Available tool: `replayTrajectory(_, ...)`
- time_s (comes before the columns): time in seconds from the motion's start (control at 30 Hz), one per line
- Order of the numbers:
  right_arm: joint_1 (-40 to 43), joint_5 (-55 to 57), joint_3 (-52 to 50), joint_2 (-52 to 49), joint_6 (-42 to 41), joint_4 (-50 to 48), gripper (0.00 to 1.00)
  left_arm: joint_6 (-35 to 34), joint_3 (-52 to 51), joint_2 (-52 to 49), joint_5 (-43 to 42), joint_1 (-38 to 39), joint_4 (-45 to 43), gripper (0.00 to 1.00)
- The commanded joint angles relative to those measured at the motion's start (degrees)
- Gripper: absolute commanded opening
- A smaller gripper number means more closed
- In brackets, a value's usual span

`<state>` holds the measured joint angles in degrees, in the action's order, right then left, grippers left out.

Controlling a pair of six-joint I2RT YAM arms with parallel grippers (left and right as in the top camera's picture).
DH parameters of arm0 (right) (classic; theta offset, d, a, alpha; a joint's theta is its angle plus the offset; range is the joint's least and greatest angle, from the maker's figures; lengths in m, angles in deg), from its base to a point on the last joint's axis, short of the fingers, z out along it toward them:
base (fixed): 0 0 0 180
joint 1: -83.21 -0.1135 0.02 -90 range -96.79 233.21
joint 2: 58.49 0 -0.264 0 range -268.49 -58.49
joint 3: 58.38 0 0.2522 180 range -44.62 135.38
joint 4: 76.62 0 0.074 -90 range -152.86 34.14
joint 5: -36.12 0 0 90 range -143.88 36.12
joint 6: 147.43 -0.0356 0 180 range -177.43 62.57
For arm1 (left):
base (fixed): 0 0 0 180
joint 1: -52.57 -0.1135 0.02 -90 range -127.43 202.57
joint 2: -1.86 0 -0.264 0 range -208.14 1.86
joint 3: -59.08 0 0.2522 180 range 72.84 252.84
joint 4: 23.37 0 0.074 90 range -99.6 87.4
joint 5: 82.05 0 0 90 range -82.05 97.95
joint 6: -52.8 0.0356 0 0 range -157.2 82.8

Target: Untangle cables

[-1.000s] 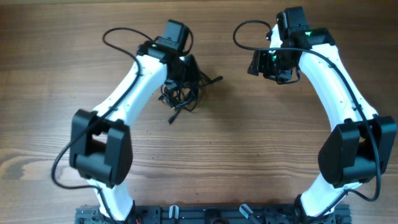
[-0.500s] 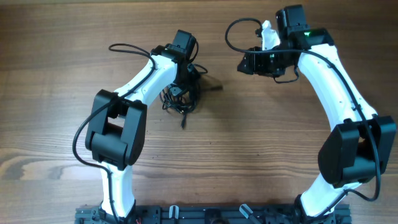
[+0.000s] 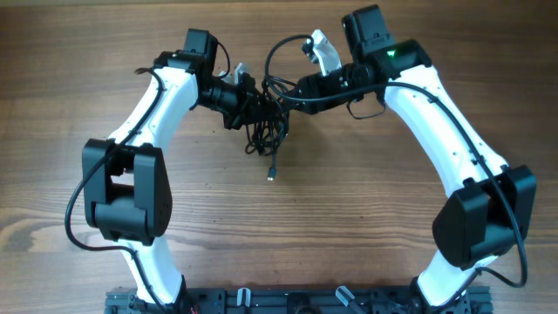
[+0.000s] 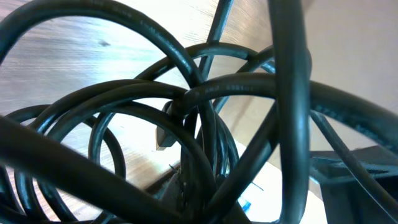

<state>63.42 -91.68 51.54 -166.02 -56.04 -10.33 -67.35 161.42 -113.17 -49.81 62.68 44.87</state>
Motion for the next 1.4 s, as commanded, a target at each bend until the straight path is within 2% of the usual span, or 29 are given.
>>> replayTrajectory(0.0, 0.0, 2.5, 4.1, 0.0, 0.1, -0.3, 0.58, 1.5, -0.2, 1.6, -12.3, 0.0, 0.2, 0.04)
replayTrajectory(0.1, 0.0, 3.5, 5.1, 0.0, 1.0, -2.7, 0.58, 1.5, -0.2, 1.6, -22.6, 0.3, 0.2, 0.04)
replayTrajectory(0.13, 0.0, 3.7, 5.1, 0.0, 1.6, -3.3, 0.57, 1.5, -0.2, 1.6, -23.8, 0.3, 0.3, 0.04)
replayTrajectory(0.23, 0.0, 4.8, 5.8, 0.5, 1.1, -4.8, 0.57, 1.5, -0.2, 1.6, -23.6, 0.4, 0.2, 0.04)
replayTrajectory(0.33, 0.0, 3.8, 8.5, 3.4, -3.0, -3.0, 0.57, 1.5, -0.2, 1.6, -22.0, 0.3, 0.1, 0.04)
replayTrajectory(0.4, -0.1, 3.4, 8.6, 6.1, -0.4, -2.9, 0.61, 5.2, -0.2, 1.6, -21.9, 0.4, -0.3, 0.04)
replayTrajectory(0.43, -0.2, 3.3, 8.6, 7.5, 4.2, -2.3, 0.68, 9.6, -0.2, 1.6, -21.9, 0.4, 0.2, 0.05)
replayTrajectory(0.53, -0.1, 4.9, 8.5, 8.2, 11.5, -1.1, 0.73, 17.7, -0.2, 1.6, -19.2, 0.4, 2.8, 0.04)
replayTrajectory(0.63, -0.3, 4.5, 8.4, 7.4, 18.9, 0.5, 0.77, 29.2, -0.2, 1.6, -16.5, 0.4, 12.2, 0.04)
replayTrajectory(0.8, -3.8, 5.2, 8.4, 5.9, 26.0, 3.1, 0.77, 38.9, -0.2, 1.6, -15.6, 0.4, 17.0, 0.04)
replayTrajectory(0.83, -4.4, 6.2, 8.4, 5.5, 26.1, 3.7, 0.77, 39.0, -0.2, 1.6, -15.1, 0.4, 17.2, 0.04)
replayTrajectory(0.9, -5.2, 8.1, 8.3, 3.9, 26.0, 4.6, 0.66, 38.9, -0.2, 1.6, -13.4, 0.4, 17.2, 0.04)
replayTrajectory(0.97, -5.3, 8.2, 8.3, 2.7, 24.3, 5.4, 0.41, 38.9, -0.2, 1.6, -13.0, 0.4, 17.1, 0.04)
replayTrajectory(1.07, -5.3, 8.4, 8.3, 0.1, 21.2, 5.1, 0.36, 38.9, -0.2, 1.6, -13.0, 0.4, 16.7, 0.04)
replayTrajectory(1.1, -5.3, 8.0, 8.3, -0.6, 17.3, 4.0, 0.3, 38.7, -0.2, 1.6, -12.5, 0.4, 16.7, 0.04)
replayTrajectory(1.17, -5.3, 8.1, 8.3, -0.9, 14.9, 3.4, 0.22, 38.7, -0.2, 1.6, -11.2, 0.4, 16.7, 0.04)
replayTrajectory(1.2, -5.3, 8.8, 8.4, -0.8, 12.3, 3.1, 0.04, 38.7, -0.2, 1.6, -10.2, 0.4, 16.7, 0.04)
replayTrajectory(1.27, -3.9, 11.5, 8.8, 0.9, 1.5, 1.2, 0.04, 38.1, -0.2, 1.6, -8.4, 0.3, 16.1, 0.04)
replayTrajectory(1.3, -2.6, 11.5, 9.4, 2.6, -2.9, 0.1, 0.04, 35.5, -0.2, 1.6, -6.7, 0.3, 14.8, 0.04)
replayTrajectory(1.37, 1.7, 11.5, 10.0, 7.7, -10.9, -2.3, 0.04, 25.7, -0.2, 1.6, -0.3, 0.3, 10.0, 0.04)
